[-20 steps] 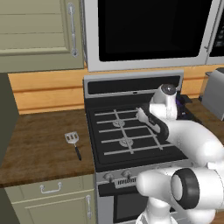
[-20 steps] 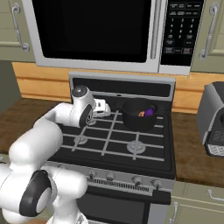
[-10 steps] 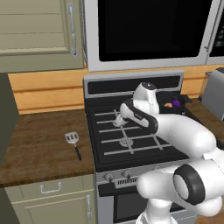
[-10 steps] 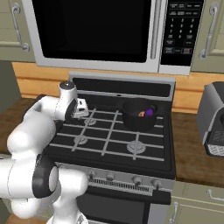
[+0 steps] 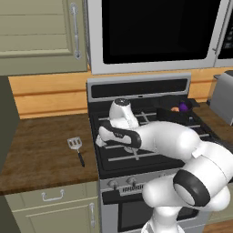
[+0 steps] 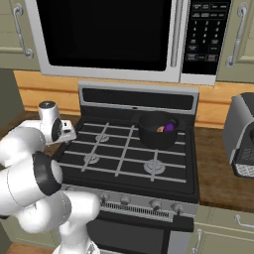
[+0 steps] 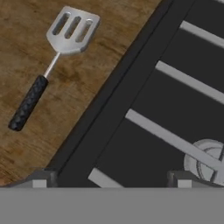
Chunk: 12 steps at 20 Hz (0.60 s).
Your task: Put the onion and eggplant in the pot. Retrieve the spatula and lightly stir the vegetables in the pot.
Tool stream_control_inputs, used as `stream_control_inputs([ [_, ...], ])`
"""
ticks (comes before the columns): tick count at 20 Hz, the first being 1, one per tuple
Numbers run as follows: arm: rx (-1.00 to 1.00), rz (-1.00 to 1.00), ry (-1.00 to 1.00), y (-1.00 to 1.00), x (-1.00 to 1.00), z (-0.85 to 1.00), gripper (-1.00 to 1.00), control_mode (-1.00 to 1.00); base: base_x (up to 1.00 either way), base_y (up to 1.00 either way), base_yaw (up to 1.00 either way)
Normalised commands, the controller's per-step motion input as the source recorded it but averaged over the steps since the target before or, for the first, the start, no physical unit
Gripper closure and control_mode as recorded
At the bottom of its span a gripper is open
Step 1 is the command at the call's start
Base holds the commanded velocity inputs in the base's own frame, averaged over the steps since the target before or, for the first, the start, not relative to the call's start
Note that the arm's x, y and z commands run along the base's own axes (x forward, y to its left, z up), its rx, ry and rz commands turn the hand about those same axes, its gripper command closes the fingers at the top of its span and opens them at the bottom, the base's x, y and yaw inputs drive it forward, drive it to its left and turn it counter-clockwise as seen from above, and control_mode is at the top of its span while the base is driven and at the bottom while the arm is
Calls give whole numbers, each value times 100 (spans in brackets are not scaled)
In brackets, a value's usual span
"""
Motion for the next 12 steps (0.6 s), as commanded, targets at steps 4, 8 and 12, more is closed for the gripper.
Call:
stream_control_inputs([
  [4, -1, 0, 0, 17, 0, 0, -100, -100, 0, 0, 0],
  [8, 0, 0, 2, 26, 0, -2, -100, -100, 0, 0, 0],
  [12, 0, -5, 15, 67, -9, -14, -100, -100, 0, 0, 0],
])
